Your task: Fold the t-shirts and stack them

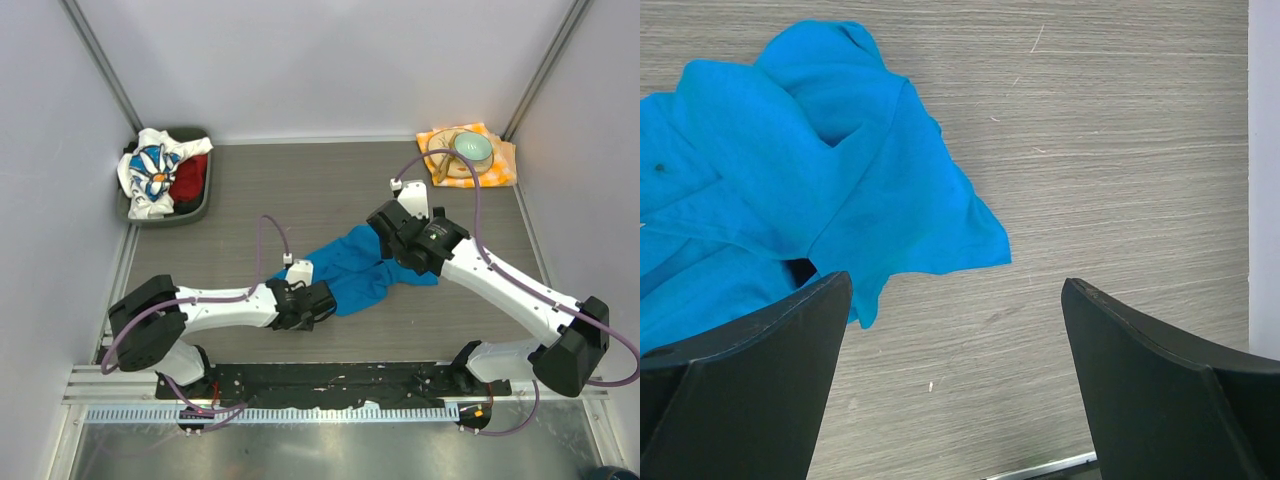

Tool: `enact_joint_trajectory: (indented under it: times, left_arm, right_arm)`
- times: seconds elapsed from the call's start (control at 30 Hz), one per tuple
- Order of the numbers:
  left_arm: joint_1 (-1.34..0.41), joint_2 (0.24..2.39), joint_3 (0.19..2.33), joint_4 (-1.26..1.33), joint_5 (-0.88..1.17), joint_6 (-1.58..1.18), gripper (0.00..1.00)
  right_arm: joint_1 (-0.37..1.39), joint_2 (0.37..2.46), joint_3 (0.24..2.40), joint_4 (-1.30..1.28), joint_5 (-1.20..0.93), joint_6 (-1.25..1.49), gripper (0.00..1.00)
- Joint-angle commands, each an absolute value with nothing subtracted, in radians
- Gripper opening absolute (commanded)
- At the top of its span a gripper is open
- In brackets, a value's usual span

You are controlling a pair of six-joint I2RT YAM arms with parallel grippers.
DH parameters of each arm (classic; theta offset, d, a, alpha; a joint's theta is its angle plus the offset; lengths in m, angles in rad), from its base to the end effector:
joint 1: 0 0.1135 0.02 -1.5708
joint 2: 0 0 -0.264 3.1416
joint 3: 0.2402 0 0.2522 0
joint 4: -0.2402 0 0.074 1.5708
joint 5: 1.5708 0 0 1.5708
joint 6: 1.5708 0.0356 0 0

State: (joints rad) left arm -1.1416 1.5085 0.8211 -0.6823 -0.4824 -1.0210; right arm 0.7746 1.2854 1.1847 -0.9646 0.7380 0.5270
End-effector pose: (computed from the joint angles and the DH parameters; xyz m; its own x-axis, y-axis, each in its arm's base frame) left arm 0.1199 -0.2223 0.1645 -0.8670 0.0794 -0.4919 0.0531 0.9963 0.0672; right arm 0.1911 0.1535 0.3141 -0.6836 -0.1484 -0.7146 0.0685 0.9617 -0.2652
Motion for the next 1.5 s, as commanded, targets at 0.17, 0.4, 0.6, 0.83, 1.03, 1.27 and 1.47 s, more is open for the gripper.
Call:
enact_joint_trajectory:
  times: [0.17,0.4,0.6,0.83,1.03,1.27,1.47]
  left_arm:
    - [-1.146,1.558,0.868,-0.608,-0.509,-0.996,0.59]
    - [-1.144,1.592,0.861,-0.581,-0.518,-0.992,0.55]
    - [-1.141,1.600,0.839,-0.568,-0.528,-1.006,0.34]
    - [-1.126,1.577,0.796,-0.557,-0.525,-1.020,0.23]
    - [-1.104,1.528,0.736,-0.565,-0.531,-1.040,0.00]
    - [-1.098,1.450,0.719,-0.595,-0.543,-1.058,0.00]
    - [-1.098,1.266,0.801,-0.727,-0.587,-1.043,0.00]
  right_arm:
    - [0.772,1.267,1.167,-0.934,0.759,0.532,0.92]
    - [0.772,1.267,1.154,-0.931,0.756,0.535,0.92]
    - [0.773,1.262,1.144,-0.931,0.756,0.535,0.92]
    - [0.772,1.266,1.143,-0.931,0.755,0.538,0.92]
    - [0.772,1.282,1.149,-0.931,0.749,0.541,0.92]
    - [0.772,1.299,1.163,-0.925,0.736,0.541,0.91]
    - [0.772,1.315,1.164,-0.917,0.736,0.543,0.91]
